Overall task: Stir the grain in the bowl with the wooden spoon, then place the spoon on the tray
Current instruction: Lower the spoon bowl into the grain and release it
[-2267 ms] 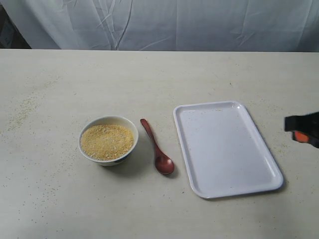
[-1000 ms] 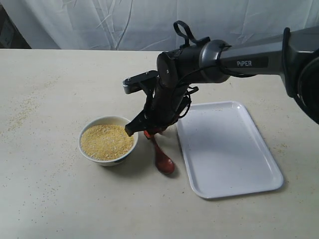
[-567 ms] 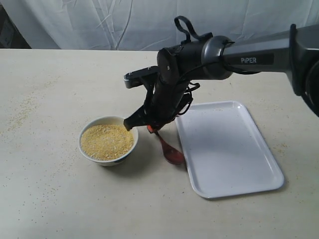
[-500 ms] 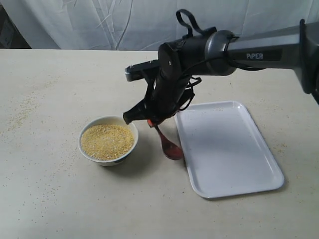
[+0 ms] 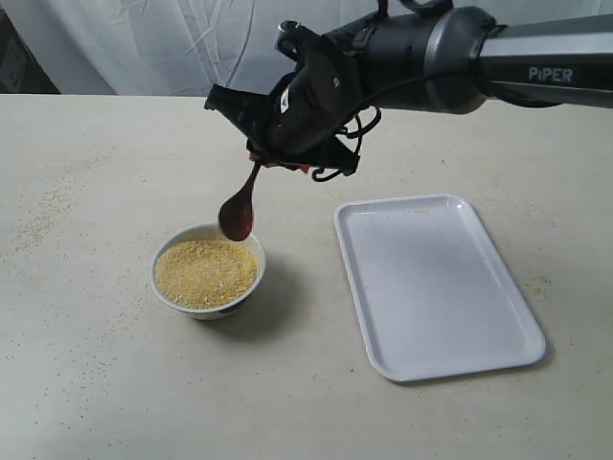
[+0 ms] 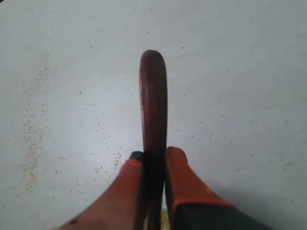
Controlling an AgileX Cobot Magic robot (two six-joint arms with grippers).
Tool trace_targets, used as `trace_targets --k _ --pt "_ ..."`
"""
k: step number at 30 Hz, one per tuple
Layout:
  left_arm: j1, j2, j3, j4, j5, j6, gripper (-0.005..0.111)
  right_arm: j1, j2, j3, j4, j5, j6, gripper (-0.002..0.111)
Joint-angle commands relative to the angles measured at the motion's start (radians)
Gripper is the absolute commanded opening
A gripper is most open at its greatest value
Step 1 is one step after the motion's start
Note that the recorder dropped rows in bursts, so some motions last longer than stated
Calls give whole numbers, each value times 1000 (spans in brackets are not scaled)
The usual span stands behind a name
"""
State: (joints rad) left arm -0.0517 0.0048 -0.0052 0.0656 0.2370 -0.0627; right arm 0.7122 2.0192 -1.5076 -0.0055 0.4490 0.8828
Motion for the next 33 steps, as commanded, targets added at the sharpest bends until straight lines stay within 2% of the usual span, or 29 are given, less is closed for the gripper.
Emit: trace_targets --k 1,14,16,21,29,31,33 --pt "1 -5 5 -1 -6 -3 0 42 37 -2 11 -67 78 -1" --pt "1 -5 5 3 -6 -3 0 69 86 -2 5 -44 142 0" --pt "1 -5 5 3 -6 -3 0 69 86 -2 5 -28 141 8" --pt "1 -5 5 3 -6 -3 0 69 86 -2 5 -7 148 40" --pt "1 -5 5 3 -6 -3 0 69 48 -2 5 84 134 42" --pt "1 -5 5 3 -6 -3 0 67 20 -2 5 98 47 42" --pt "1 -5 5 3 -6 -3 0 67 -10 -4 5 97 -167 42"
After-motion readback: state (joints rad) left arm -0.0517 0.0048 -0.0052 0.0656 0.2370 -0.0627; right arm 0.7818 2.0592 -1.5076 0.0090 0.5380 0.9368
